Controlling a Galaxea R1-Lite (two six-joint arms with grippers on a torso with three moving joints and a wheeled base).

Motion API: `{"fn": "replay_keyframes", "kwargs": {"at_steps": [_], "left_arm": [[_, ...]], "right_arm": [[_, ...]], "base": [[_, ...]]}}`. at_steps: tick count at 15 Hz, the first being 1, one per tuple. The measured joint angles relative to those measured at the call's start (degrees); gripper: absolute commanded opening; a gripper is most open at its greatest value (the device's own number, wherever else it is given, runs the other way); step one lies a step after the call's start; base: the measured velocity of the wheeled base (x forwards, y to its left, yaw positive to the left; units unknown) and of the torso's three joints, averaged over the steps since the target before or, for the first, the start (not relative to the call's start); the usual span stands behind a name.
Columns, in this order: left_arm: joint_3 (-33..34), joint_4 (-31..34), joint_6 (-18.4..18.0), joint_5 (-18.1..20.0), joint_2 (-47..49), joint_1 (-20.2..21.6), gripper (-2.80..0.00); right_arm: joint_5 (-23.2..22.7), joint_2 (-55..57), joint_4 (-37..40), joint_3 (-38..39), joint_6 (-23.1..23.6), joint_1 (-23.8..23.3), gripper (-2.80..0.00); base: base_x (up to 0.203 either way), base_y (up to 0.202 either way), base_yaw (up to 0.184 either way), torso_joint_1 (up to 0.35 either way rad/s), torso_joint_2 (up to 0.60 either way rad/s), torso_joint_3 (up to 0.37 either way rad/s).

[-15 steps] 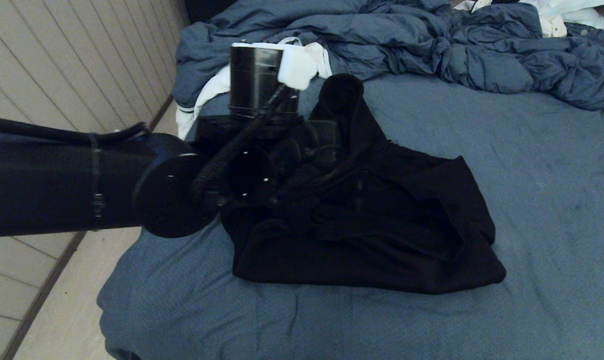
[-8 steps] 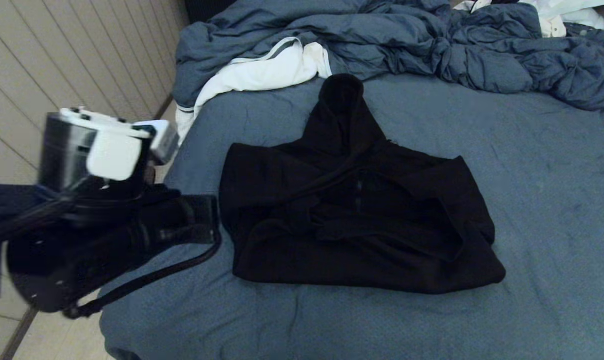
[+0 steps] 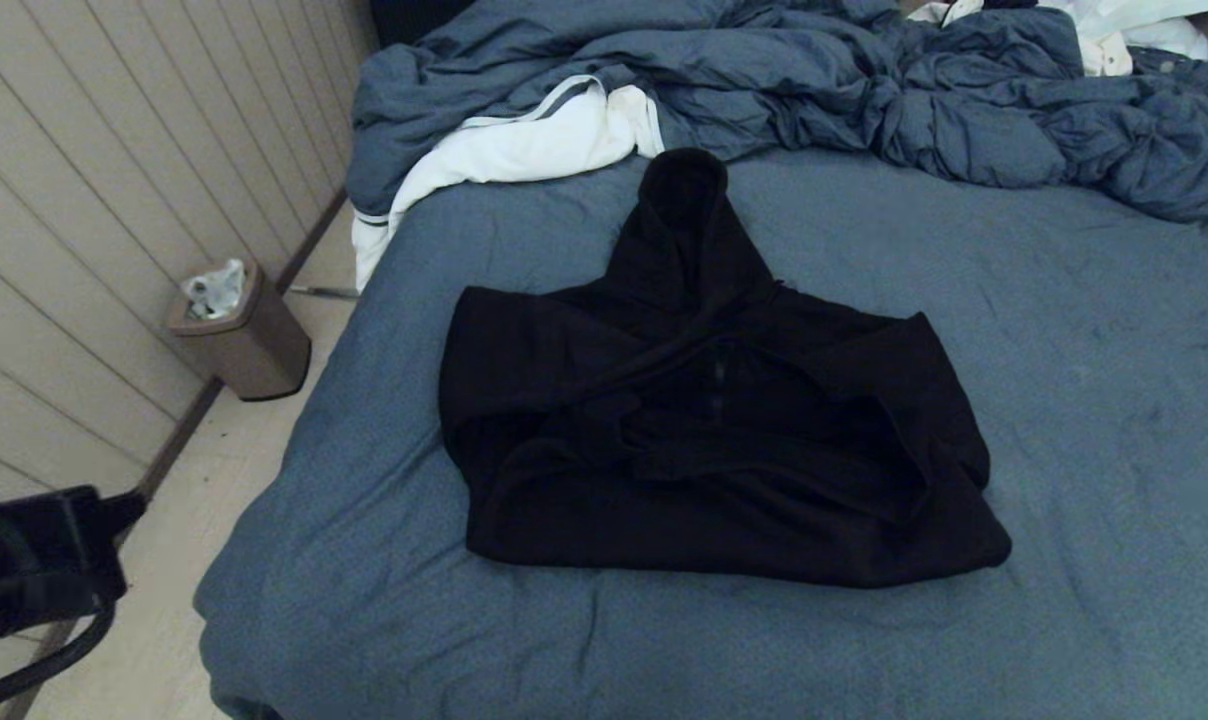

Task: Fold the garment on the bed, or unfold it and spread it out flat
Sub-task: Fold the black sweatshirt

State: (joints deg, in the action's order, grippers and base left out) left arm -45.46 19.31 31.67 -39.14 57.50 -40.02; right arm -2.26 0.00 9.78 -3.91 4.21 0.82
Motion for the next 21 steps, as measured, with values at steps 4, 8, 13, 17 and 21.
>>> {"fn": "replay_keyframes", "kwargs": {"at_steps": [4,8,13,17,21], "left_arm": [[6.1,5.2,-0.3,-1.6,-11.8,5.7,-2.8],[9.8,10.7,-5.3,-1.7,-25.2,10.2,-2.8],[0.4,12.0,-18.8,4.9,-32.9,22.1,-2.8],[-6.5,7.8,-19.8,14.3,-22.6,24.7,-2.8],[-9.0,3.3,-14.4,19.9,-7.3,17.8,-2.8]], "right_arm": [[-0.1,0.3,1.0,-0.5,0.1,0.0,-2.8],[-0.1,1.5,8.4,-5.2,0.1,0.0,-2.8],[0.0,14.7,9.4,-22.7,-1.2,0.1,-2.8],[-0.3,34.1,9.3,-38.0,-6.8,0.2,-2.8],[-0.5,53.7,9.4,-45.5,-10.4,0.1,-2.8]], "base": [[0.0,0.0,0.0,0.0,0.0,0.0],[0.0,0.0,0.0,0.0,0.0,0.0],[0.0,0.0,0.0,0.0,0.0,0.0],[0.0,0.0,0.0,0.0,0.0,0.0],[0.0,0.0,0.0,0.0,0.0,0.0]]}}
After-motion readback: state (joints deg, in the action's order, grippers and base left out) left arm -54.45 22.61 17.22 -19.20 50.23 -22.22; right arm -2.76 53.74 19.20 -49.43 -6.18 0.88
